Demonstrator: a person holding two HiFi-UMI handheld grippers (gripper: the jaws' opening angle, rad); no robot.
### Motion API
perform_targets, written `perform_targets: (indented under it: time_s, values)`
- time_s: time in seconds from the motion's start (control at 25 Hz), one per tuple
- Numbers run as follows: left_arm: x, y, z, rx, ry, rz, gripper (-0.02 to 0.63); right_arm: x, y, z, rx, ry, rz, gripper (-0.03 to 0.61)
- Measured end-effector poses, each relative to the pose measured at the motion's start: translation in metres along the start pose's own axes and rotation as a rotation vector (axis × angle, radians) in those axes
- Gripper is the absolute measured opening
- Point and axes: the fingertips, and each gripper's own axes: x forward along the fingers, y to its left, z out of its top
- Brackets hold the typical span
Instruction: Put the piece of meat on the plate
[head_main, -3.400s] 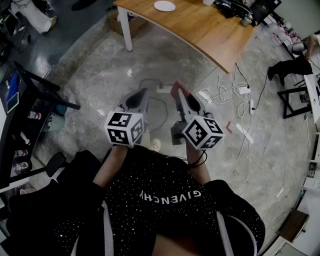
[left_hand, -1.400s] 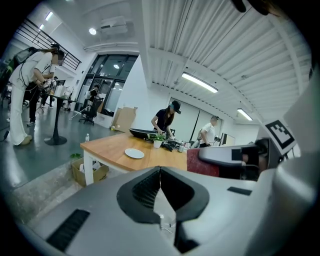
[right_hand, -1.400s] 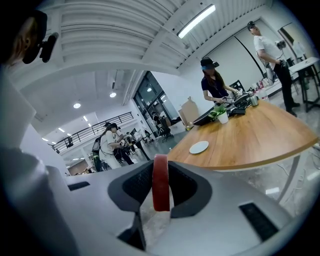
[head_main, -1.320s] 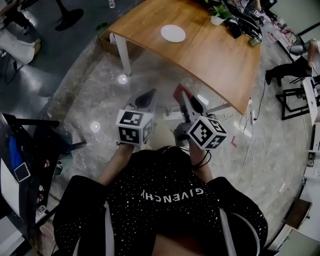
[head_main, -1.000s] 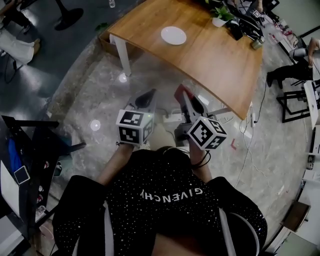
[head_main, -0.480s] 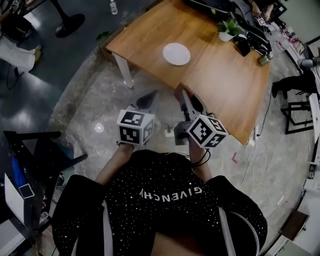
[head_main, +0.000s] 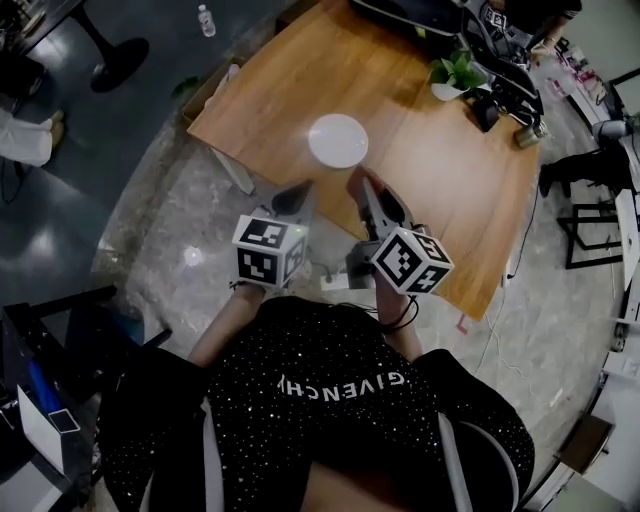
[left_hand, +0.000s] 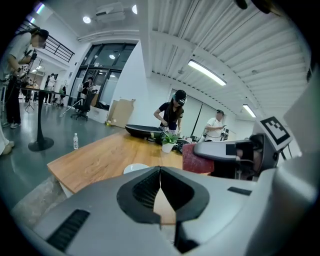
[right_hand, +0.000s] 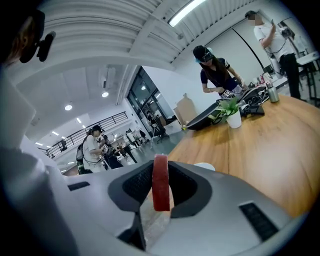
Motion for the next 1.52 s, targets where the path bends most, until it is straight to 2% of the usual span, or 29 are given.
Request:
perform_targets:
  time_s: [0.24, 0.4, 0.92, 1.2, 1.52]
  values:
    - [0.058, 0.019, 0.028, 0.017, 0.014, -0.013, 0.011, 0.048, -0.030, 0.029, -0.002, 0.005, -0.017, 0.094]
    - [0.084, 0.031, 0.032, 0.021, 0.032, -0.017, 0.011, 0.073, -0.047, 0.030, 0.015, 0.029, -0.022, 0.094]
    - [0.082, 0.072, 0.012, -0.034, 0.080, 0.028, 0.011, 0.124, -0.083, 0.007, 0.216, 0.136, -0.054, 0.094]
    - [0.109, 0.095, 0.023, -0.042, 0.075, -0.030, 0.011, 0.166, -0.097, -0.018, 0.347, 0.220, -0.107, 0.094]
    - [0.147, 0.130, 0.013, -0.141, 0.096, -0.085, 0.011, 0.209, -0.124, -0.054, 0.514, 0.362, -0.181, 0.094]
